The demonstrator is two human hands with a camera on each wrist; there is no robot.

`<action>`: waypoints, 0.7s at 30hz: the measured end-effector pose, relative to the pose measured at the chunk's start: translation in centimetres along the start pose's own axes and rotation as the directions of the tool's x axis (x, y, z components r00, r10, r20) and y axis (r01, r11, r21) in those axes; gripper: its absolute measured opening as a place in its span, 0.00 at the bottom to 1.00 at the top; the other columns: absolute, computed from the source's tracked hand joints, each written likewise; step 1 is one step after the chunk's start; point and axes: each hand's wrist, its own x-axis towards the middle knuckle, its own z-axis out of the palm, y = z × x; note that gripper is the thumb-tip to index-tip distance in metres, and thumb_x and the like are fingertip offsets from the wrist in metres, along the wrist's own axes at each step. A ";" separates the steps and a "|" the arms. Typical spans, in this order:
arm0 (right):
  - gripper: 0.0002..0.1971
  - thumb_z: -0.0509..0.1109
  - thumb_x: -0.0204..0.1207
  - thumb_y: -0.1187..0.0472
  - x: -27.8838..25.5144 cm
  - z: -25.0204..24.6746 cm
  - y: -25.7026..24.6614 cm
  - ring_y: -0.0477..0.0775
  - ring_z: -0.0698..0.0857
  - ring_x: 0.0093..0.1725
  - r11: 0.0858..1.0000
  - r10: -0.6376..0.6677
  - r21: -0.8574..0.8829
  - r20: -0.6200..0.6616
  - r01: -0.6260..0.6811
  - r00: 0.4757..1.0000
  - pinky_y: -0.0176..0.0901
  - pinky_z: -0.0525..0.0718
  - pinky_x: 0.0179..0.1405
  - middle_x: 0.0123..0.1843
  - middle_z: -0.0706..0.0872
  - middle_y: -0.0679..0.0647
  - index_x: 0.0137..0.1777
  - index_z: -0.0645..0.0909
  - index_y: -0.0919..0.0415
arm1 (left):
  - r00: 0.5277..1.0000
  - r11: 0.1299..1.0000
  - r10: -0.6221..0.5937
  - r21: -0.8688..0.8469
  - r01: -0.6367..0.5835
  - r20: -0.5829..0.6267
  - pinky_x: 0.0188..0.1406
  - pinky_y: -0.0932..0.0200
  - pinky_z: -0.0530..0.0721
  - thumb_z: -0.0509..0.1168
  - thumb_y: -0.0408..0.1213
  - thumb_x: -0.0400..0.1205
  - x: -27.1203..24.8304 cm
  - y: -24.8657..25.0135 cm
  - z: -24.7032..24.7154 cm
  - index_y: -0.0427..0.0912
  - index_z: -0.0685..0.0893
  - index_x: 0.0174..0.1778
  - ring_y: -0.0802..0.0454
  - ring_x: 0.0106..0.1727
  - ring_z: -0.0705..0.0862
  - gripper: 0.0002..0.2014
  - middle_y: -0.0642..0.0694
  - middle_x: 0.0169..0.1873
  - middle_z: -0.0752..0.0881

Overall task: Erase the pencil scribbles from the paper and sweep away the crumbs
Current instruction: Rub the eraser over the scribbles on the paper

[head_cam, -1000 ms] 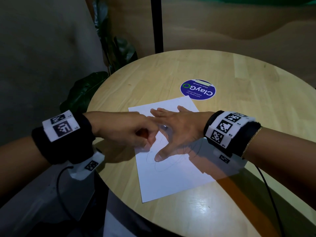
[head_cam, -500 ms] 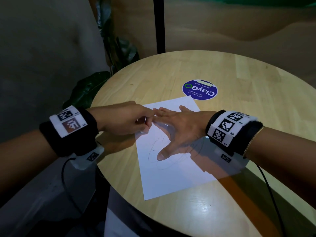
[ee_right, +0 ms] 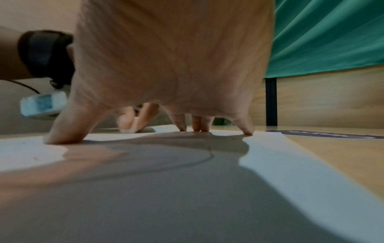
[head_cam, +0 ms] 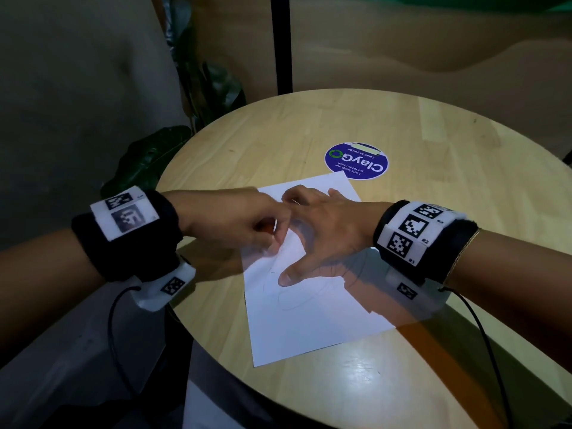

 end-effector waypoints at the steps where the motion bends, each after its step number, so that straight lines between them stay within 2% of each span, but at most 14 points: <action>1: 0.48 0.76 0.58 0.15 -0.1 -0.1 0.0 0.46 0.64 0.85 1.000 -0.002 0.024 0.010 0.002 1.000 0.69 0.45 0.90 0.81 0.62 0.35 0.76 0.66 0.30 | 0.998 0.999 0.009 0.032 -0.007 -0.070 0.40 0.59 0.79 0.73 0.42 0.88 0.3 -0.2 -0.1 0.56 0.87 0.51 0.62 0.40 0.83 0.02 0.68 0.36 0.86; 3: 0.49 0.78 0.57 0.15 -0.2 -0.4 0.2 0.46 0.64 0.89 0.999 -0.007 0.048 0.028 0.005 1.000 0.71 0.38 0.91 0.85 0.61 0.31 0.75 0.65 0.32 | 0.988 0.999 0.019 0.030 -0.014 -0.155 0.39 0.61 0.77 0.72 0.44 0.89 0.7 -0.6 -0.2 0.56 0.87 0.53 0.63 0.40 0.82 0.01 0.69 0.35 0.85; 4: 0.49 0.78 0.57 0.15 -0.2 -0.6 0.4 0.46 0.63 0.89 0.999 -0.001 0.046 0.035 0.000 0.999 0.71 0.39 0.91 0.85 0.61 0.31 0.75 0.64 0.31 | 0.986 1.000 0.025 0.013 -0.023 -0.165 0.38 0.63 0.77 0.72 0.45 0.89 0.8 -0.7 -0.1 0.56 0.87 0.54 0.63 0.40 0.83 0.01 0.66 0.35 0.85; 6: 0.51 0.76 0.54 0.13 -0.3 -1.3 0.6 0.47 0.62 0.85 1.000 0.022 -0.013 0.050 -0.022 0.998 0.68 0.51 0.90 0.81 0.61 0.35 0.77 0.65 0.27 | 0.992 0.999 0.046 -0.009 -0.047 -0.115 0.39 0.67 0.76 0.73 0.44 0.89 0.8 -0.5 0.3 0.57 0.87 0.54 0.61 0.41 0.83 0.02 0.61 0.36 0.86; 8: 0.56 0.74 0.52 0.11 -0.1 -1.9 0.7 0.49 0.58 0.81 0.993 0.051 -0.112 0.076 -0.042 0.996 0.66 0.64 0.83 0.75 0.59 0.39 0.82 0.59 0.22 | 0.997 0.995 0.082 -0.051 -0.082 0.002 0.39 0.71 0.75 0.74 0.42 0.89 0.4 0.1 0.8 0.55 0.88 0.53 0.62 0.40 0.83 0.02 0.62 0.36 0.85; 10: 0.63 0.73 0.51 0.10 0.0 -2.3 0.5 0.50 0.56 0.84 0.983 0.082 -0.172 0.105 -0.063 0.991 0.67 0.70 0.81 0.79 0.57 0.41 0.87 0.53 0.24 | 0.992 0.993 0.102 -0.063 -0.098 0.067 0.38 0.73 0.75 0.74 0.41 0.88 0.6 0.6 1.0 0.52 0.89 0.53 0.64 0.39 0.83 0.01 0.66 0.36 0.85; 12: 0.57 0.79 0.54 0.15 -0.1 -2.9 0.1 0.50 0.65 0.80 0.988 0.098 -0.133 0.123 -0.081 0.988 0.65 0.74 0.79 0.80 0.61 0.38 0.84 0.61 0.27 | 0.993 0.994 0.108 0.005 -0.108 -0.039 0.38 0.73 0.74 0.73 0.41 0.88 1.2 0.4 0.8 0.53 0.87 0.52 0.66 0.41 0.83 0.02 0.69 0.38 0.85; 14: 0.50 0.83 0.56 0.20 -0.6 -3.1 0.1 0.51 0.76 0.72 0.994 0.104 -0.056 0.117 -0.098 0.988 0.62 0.78 0.76 0.77 0.67 0.33 0.77 0.67 0.32 | 0.985 0.996 0.080 0.039 -0.075 -0.154 0.38 0.72 0.73 0.72 0.41 0.89 1.7 0.2 0.5 0.55 0.85 0.50 0.68 0.43 0.83 0.04 0.65 0.38 0.86; 15: 0.51 0.83 0.57 0.20 -0.7 -3.0 0.3 0.50 0.77 0.74 0.994 0.108 -0.037 0.119 -0.104 0.987 0.60 0.76 0.78 0.80 0.67 0.32 0.78 0.67 0.34 | 0.986 0.997 0.072 0.031 -0.068 -0.150 0.38 0.71 0.73 0.72 0.41 0.88 1.8 0.2 0.5 0.55 0.84 0.49 0.67 0.42 0.83 0.05 0.62 0.37 0.87; 16: 0.55 0.82 0.58 0.20 -0.8 -2.8 0.7 0.47 0.72 0.82 0.993 0.115 -0.034 0.129 -0.112 0.985 0.60 0.70 0.83 0.87 0.62 0.30 0.83 0.64 0.33 | 0.992 0.997 0.078 0.009 -0.078 -0.101 0.37 0.70 0.74 0.73 0.41 0.88 1.9 0.3 0.6 0.55 0.84 0.48 0.66 0.41 0.83 0.06 0.60 0.36 0.87; 17: 0.61 0.80 0.58 0.18 -0.7 -2.5 1.0 0.43 0.61 0.88 0.993 0.114 -0.047 0.143 -0.109 0.983 0.62 0.58 0.90 0.92 0.52 0.30 0.89 0.57 0.33 | 0.996 0.996 0.090 -0.025 -0.090 -0.021 0.37 0.69 0.76 0.73 0.42 0.88 1.8 0.7 0.6 0.55 0.85 0.47 0.64 0.40 0.83 0.06 0.59 0.36 0.87; 18: 0.66 0.78 0.58 0.16 -0.6 -2.0 1.3 0.40 0.49 0.92 0.994 0.104 -0.061 0.151 -0.095 0.983 0.65 0.46 0.92 0.94 0.41 0.30 0.93 0.49 0.33 | 0.994 0.994 0.097 -0.060 -0.093 0.056 0.38 0.68 0.78 0.74 0.42 0.87 1.7 1.1 0.6 0.55 0.86 0.47 0.62 0.40 0.84 0.05 0.58 0.38 0.89; 19: 0.68 0.76 0.57 0.14 -0.4 -1.7 1.6 0.36 0.38 0.92 0.995 0.088 -0.058 0.148 -0.080 0.985 0.67 0.37 0.92 0.94 0.36 0.31 0.94 0.44 0.32 | 0.990 0.993 0.098 -0.077 -0.090 0.098 0.39 0.67 0.80 0.75 0.42 0.87 1.8 1.3 0.4 0.55 0.87 0.47 0.61 0.40 0.85 0.04 0.56 0.39 0.90; 21: 0.61 0.76 0.59 0.14 -0.3 -1.3 2.0 0.34 0.29 0.90 0.999 0.052 -0.008 0.146 -0.052 0.988 0.68 0.30 0.90 0.94 0.34 0.33 0.90 0.50 0.25 | 0.996 0.996 0.089 -0.030 -0.088 0.027 0.39 0.70 0.78 0.74 0.42 0.87 2.2 0.8 0.1 0.54 0.88 0.49 0.63 0.41 0.85 0.03 0.56 0.37 0.90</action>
